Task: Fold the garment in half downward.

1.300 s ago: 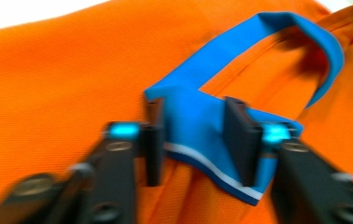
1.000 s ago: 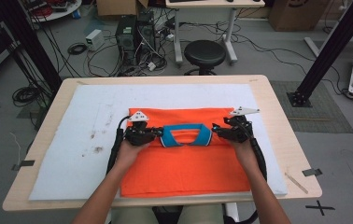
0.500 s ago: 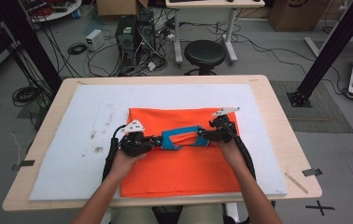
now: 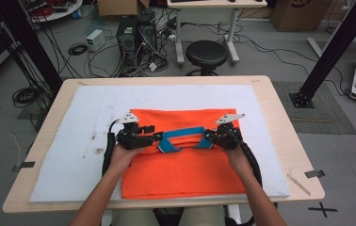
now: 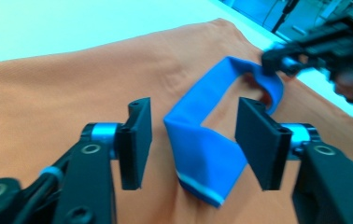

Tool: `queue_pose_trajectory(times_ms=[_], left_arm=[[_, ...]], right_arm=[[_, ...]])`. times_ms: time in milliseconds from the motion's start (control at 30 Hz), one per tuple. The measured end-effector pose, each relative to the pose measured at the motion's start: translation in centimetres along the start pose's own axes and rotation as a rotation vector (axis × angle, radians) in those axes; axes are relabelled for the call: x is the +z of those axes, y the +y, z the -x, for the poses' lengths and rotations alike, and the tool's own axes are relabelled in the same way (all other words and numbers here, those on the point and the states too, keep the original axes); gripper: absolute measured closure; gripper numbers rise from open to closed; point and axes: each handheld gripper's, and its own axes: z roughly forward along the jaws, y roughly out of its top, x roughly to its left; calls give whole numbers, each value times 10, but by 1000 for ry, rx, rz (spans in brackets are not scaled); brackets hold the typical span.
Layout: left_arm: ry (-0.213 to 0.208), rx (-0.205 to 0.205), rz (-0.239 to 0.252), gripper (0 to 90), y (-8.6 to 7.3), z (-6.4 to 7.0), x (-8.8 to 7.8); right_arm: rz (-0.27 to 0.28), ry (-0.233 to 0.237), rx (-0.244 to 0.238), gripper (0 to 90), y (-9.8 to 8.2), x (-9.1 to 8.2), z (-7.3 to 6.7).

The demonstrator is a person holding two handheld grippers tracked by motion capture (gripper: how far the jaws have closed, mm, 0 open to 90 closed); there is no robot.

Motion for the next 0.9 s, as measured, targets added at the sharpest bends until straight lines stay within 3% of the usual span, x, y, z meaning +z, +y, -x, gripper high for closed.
queue_pose_trajectory(times_ms=[167, 300, 467, 600, 900], left_arm=[[-62, -12, -93, 398, -1, 1, 25], [-87, -33, -134, 383, -5, 1, 33], [-148, -11, -133, 424, -11, 7, 25], [-199, 1, -130, 447, -17, 11, 15], [-330, 61, -199, 501, -32, 20, 1]], right_arm=[[20, 4, 1, 869, -9, -8, -2], [24, 6, -7, 867, -13, -14, -4], [62, 6, 13, 766, -14, -24, -2], [104, -29, 40, 688, -10, -33, 1], [91, -77, 71, 602, -2, -25, 10]])
